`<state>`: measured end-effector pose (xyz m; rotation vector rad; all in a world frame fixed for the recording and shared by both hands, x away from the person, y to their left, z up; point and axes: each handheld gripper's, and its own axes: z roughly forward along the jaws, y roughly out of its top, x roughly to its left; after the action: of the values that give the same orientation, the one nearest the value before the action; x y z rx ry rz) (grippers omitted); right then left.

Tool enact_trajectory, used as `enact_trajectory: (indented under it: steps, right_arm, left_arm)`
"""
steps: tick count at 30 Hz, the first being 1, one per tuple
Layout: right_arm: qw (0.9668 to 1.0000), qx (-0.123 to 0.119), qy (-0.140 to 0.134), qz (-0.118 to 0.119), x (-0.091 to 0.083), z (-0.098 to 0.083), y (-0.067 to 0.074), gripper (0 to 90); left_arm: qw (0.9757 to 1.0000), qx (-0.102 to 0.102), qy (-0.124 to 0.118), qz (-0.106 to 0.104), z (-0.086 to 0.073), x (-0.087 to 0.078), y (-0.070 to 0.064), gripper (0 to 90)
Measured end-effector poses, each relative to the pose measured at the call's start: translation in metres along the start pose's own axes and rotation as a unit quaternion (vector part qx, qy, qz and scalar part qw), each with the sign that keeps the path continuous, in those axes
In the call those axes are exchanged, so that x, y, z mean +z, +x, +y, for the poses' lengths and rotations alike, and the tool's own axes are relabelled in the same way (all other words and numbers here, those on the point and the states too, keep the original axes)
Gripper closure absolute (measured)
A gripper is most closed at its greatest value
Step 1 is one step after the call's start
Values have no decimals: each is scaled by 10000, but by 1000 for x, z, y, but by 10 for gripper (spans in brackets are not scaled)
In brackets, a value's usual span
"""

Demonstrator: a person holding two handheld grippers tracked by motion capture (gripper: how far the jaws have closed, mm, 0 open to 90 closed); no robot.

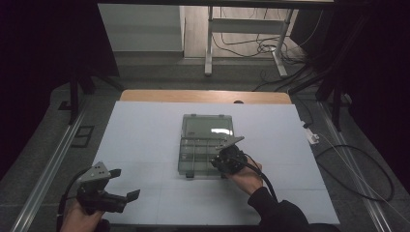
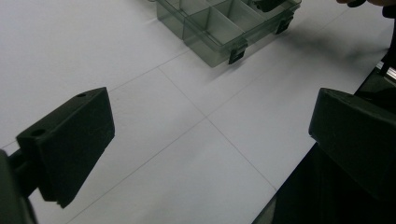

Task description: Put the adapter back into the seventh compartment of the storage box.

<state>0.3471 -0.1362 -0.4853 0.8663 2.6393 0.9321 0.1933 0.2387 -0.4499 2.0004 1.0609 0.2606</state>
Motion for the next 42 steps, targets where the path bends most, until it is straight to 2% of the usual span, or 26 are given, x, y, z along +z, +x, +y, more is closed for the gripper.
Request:
enact_trajectory:
  steps: [7, 14, 20, 28, 42]
  right_arm:
    - [10000, 26, 30, 9, 4, -2, -1, 727]
    - [9999, 89, -115, 75, -2, 1, 0, 688]
    - [9998, 49, -161, 70, -9, 2, 1, 582]
    - [9995, 151, -189, 209, -21, 2, 1, 454]
    - [9994, 139, -212, 249, -38, -4, -1, 314]
  left_arm:
    - [10000, -11, 1, -5, 0, 0, 0, 5]
    - [10000, -20, -2, -6, 0, 0, 0, 5]
    - [10000, -23, -7, -8, 0, 0, 0, 5]
    - [10000, -29, -7, -11, 0, 0, 0, 5]
    - [10000, -23, -6, -9, 0, 0, 0, 5]
